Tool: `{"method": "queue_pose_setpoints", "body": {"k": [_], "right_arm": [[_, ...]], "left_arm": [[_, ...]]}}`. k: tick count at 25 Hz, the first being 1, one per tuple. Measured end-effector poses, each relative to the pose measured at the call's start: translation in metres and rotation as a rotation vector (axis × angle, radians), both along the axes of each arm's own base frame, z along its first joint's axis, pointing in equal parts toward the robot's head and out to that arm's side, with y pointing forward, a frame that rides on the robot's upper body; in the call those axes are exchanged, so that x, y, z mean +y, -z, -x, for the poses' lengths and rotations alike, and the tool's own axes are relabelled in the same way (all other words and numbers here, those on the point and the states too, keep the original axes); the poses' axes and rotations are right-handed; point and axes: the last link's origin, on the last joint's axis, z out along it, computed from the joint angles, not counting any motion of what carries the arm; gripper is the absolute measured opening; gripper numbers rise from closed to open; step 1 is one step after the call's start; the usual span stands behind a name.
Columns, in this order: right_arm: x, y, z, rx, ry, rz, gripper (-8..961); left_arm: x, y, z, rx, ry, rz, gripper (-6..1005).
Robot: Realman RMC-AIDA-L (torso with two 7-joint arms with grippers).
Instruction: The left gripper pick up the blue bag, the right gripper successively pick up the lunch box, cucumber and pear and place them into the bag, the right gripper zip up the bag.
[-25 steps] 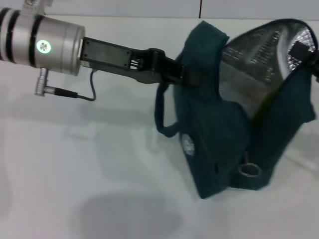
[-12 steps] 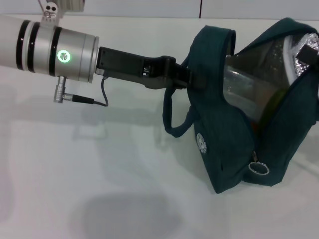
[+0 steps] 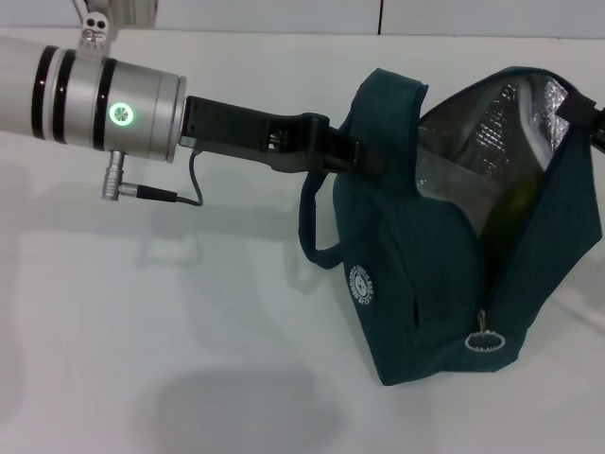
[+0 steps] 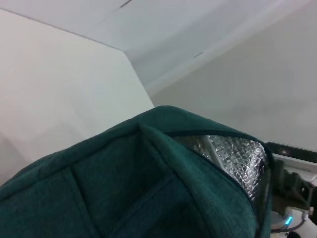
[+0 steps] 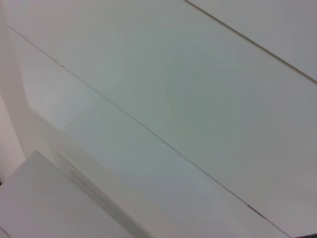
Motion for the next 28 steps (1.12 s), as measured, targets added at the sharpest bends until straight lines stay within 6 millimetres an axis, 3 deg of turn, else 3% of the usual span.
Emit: {"method": "queue_pose_setpoints", "body": {"k": [4, 7, 18, 24, 28], "right_arm": [[-0.003, -0.001, -0.002, -0.001, -0.005, -0.012, 58], [-0.005, -0.002, -0.001, -0.003, -0.024, -0.029, 257], [-0.023, -0.010, -0.013, -0.004, -0.036, -0.108, 723], [-0.060, -0.008, -0.017, -0.082, -0.234, -0.205, 841], [-0.086, 0.017, -0.023, -0.222, -0.393, -0.236, 839]], "left_arm": [[0.000, 0.001, 0.003, 0.017, -0.008, -0.001, 40], [0.000, 0.001, 0.006, 0.019, -0.013, -0.003, 40], [-0.002, 0.000, 0.011, 0.023, -0.012, -0.009, 39], [-0.003, 0.000, 0.014, 0.025, -0.018, -0.011, 39], [-0.004, -0.001, 0.016, 0.026, -0.023, -0.011, 39]]}}
